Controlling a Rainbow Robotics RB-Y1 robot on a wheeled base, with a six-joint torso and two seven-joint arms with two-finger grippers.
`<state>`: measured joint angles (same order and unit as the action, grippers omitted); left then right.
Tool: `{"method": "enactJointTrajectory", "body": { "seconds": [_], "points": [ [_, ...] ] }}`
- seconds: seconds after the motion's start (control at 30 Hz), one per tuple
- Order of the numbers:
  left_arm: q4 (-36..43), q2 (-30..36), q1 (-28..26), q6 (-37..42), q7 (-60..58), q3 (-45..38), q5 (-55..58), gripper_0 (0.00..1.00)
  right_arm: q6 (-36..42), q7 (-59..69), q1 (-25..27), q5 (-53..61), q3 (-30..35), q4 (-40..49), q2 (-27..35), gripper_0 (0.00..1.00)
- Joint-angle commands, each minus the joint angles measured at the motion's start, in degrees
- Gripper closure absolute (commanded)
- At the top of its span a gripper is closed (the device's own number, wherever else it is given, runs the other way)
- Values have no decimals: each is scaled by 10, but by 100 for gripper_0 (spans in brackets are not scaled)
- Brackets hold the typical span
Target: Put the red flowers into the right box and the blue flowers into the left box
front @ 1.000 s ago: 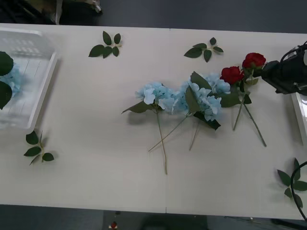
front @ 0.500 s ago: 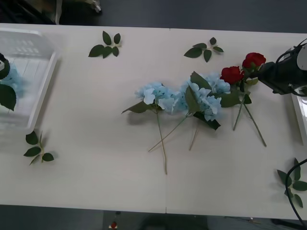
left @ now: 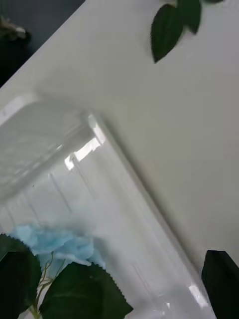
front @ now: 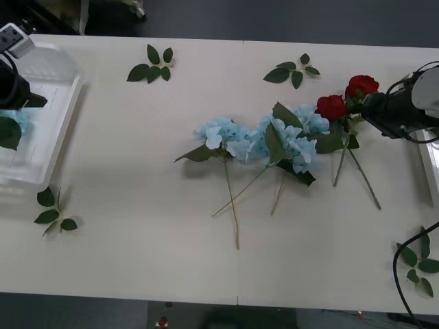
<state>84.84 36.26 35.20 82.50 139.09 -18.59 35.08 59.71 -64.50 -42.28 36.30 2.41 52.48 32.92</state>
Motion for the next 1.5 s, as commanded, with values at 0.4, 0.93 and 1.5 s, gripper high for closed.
{"method": "enactJointTrajectory", "body": {
  "seconds": [0.4, 0.93, 1.5],
  "points": [
    [90, -137, -98, -157, -92, 80, 80, 0, -36, 19, -17, -14, 8, -22, -9, 0],
    [291, -138, -212, -149, -418, 252, 67, 0, -64, 17, -17, -5, 14, -25, -30, 0],
    [268, -130, -132, -150, -691, 413, -77, 0, -73, 19, -18, -5, 19, -25, -39, 93]
  ]
}}
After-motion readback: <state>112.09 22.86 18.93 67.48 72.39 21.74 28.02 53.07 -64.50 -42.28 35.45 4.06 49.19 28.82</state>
